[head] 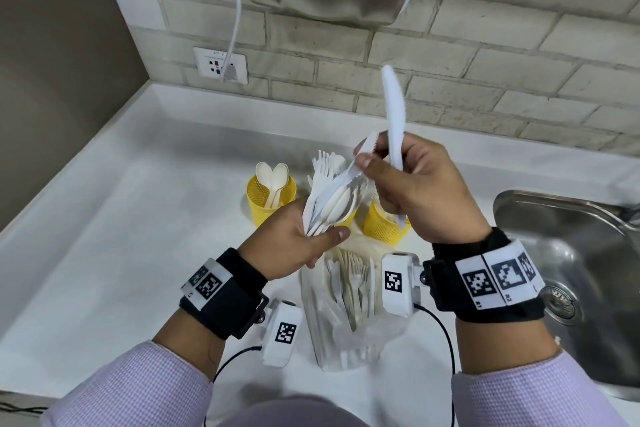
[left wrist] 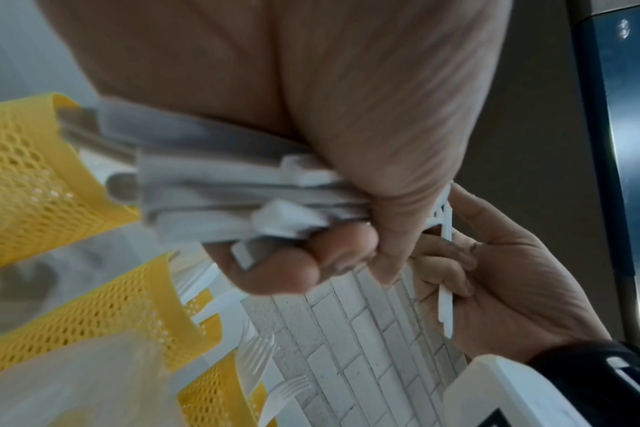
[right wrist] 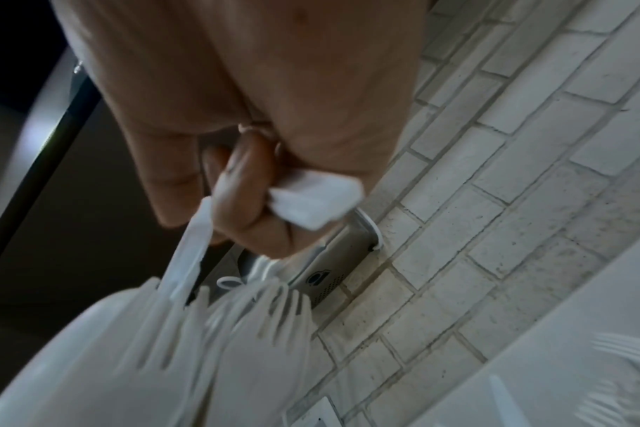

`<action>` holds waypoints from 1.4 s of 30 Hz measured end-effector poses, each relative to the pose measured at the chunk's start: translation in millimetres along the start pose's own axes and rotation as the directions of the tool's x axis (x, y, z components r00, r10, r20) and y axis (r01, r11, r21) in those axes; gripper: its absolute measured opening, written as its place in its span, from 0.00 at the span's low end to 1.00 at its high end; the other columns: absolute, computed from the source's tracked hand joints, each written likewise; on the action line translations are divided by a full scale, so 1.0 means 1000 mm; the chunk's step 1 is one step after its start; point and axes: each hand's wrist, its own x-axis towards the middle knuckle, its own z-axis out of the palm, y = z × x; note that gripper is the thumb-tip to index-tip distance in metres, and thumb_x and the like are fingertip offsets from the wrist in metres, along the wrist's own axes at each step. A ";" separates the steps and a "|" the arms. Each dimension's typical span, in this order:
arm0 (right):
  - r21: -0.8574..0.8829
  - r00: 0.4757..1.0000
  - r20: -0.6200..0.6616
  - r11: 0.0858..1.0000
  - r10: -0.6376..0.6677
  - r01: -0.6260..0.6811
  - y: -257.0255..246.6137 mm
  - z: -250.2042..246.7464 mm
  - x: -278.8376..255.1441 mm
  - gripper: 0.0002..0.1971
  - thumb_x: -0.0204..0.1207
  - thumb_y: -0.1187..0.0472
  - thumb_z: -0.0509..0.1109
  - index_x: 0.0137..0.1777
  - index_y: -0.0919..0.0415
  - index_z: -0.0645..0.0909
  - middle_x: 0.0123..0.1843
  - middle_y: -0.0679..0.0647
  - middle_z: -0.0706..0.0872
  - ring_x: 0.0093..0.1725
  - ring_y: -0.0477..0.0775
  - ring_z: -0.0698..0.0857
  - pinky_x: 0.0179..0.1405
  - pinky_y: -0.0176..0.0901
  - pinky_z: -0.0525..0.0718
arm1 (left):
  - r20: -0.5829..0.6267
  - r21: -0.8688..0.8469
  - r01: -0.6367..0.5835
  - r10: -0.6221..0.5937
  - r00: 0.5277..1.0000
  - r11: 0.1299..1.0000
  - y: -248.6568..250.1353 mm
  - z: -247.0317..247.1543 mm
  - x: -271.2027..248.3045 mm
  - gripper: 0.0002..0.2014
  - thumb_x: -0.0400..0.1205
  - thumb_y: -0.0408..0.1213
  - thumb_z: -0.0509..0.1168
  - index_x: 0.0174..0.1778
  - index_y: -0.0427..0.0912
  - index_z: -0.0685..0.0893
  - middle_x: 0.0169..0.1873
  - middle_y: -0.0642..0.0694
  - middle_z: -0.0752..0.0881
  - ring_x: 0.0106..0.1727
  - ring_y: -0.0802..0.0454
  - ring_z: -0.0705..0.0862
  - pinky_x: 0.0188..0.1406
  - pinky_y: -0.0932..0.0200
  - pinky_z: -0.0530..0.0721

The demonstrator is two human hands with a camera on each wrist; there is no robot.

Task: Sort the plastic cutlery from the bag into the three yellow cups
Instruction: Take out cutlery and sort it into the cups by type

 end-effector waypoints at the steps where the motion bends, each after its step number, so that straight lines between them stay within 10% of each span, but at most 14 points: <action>1: -0.052 1.000 0.022 0.999 -0.001 0.002 0.001 0.001 -0.001 0.04 0.82 0.70 0.73 0.46 0.70 0.84 0.26 0.49 0.78 0.20 0.41 0.71 0.21 0.33 0.70 | 0.001 0.003 -0.005 0.005 1.000 1.000 0.001 0.000 0.000 0.05 0.85 0.40 0.71 0.45 0.47 0.82 0.19 0.53 0.79 0.21 0.54 0.77 0.25 0.68 0.75; 5: -0.068 0.999 0.008 0.997 -0.040 0.040 0.000 0.003 -0.004 0.04 0.84 0.69 0.72 0.47 0.66 0.84 0.27 0.43 0.80 0.22 0.40 0.74 0.24 0.30 0.72 | 0.000 -0.002 0.011 -0.011 1.000 1.000 0.001 0.000 -0.001 0.05 0.85 0.41 0.72 0.47 0.46 0.82 0.19 0.54 0.79 0.21 0.54 0.77 0.23 0.69 0.74; 9: 0.093 0.993 -0.109 0.994 -0.051 0.061 -0.002 0.004 0.002 0.06 0.91 0.64 0.61 0.50 0.60 0.76 0.34 0.62 0.76 0.27 0.54 0.70 0.21 0.41 0.68 | 0.009 -0.011 0.006 -0.006 1.000 1.000 0.003 0.001 -0.003 0.04 0.85 0.39 0.72 0.49 0.46 0.82 0.19 0.55 0.79 0.21 0.55 0.76 0.23 0.69 0.75; 15: 0.424 0.966 -0.259 0.897 -0.009 0.122 -0.010 -0.003 0.006 0.05 0.94 0.58 0.55 0.60 0.57 0.69 0.60 0.65 0.88 0.50 0.68 0.90 0.45 0.60 0.89 | 0.027 -0.011 -0.020 0.021 0.999 1.000 0.008 0.001 -0.003 0.05 0.85 0.39 0.71 0.47 0.52 0.82 0.21 0.56 0.79 0.22 0.55 0.77 0.23 0.68 0.76; 21: 0.655 0.933 -0.358 0.719 0.025 0.232 -0.015 -0.008 0.008 0.05 0.94 0.53 0.54 0.64 0.52 0.66 0.40 0.62 0.84 0.40 0.68 0.89 0.49 0.67 0.88 | -0.005 -0.023 -0.019 0.019 1.000 1.000 0.004 0.001 -0.002 0.06 0.85 0.40 0.72 0.46 0.55 0.82 0.22 0.54 0.79 0.23 0.51 0.78 0.27 0.60 0.80; 24: 0.675 0.900 -0.434 0.679 0.049 0.289 -0.016 -0.009 0.010 0.05 0.93 0.49 0.54 0.63 0.47 0.66 0.34 0.56 0.75 0.30 0.57 0.79 0.39 0.55 0.86 | -0.104 -0.061 -0.001 -0.005 0.995 0.998 0.003 0.001 -0.001 0.05 0.84 0.39 0.73 0.44 0.48 0.84 0.22 0.50 0.79 0.23 0.49 0.78 0.25 0.61 0.78; 30: 0.570 0.846 -0.525 0.776 0.091 0.270 -0.015 0.007 0.005 0.22 0.91 0.47 0.59 0.34 0.51 0.66 0.28 0.49 0.56 0.21 0.46 0.54 0.17 0.32 0.57 | -0.112 -0.114 0.040 -0.053 0.992 0.993 0.007 0.000 -0.002 0.15 0.86 0.40 0.70 0.34 0.39 0.85 0.24 0.35 0.83 0.21 0.49 0.78 0.27 0.60 0.78; 36: 0.460 0.904 -0.427 0.852 -0.035 0.250 -0.004 0.037 -0.004 0.29 0.85 0.53 0.64 0.21 0.51 0.61 0.19 0.50 0.58 0.18 0.51 0.58 0.22 0.39 0.61 | -0.043 -0.423 0.096 -0.126 0.991 0.901 0.013 0.006 0.002 0.12 0.88 0.31 0.65 0.56 0.20 0.81 0.47 0.35 0.93 0.29 0.46 0.86 0.26 0.56 0.81; 42: 0.393 0.936 -0.349 0.914 0.044 0.104 0.018 0.057 -0.015 0.28 0.84 0.58 0.67 0.20 0.53 0.66 0.16 0.49 0.63 0.15 0.48 0.63 0.19 0.34 0.67 | 0.000 -0.538 0.146 -0.174 0.985 0.830 0.017 0.009 0.001 0.07 0.86 0.22 0.63 0.56 0.28 0.86 0.47 0.34 0.93 0.46 0.36 0.93 0.29 0.60 0.86</action>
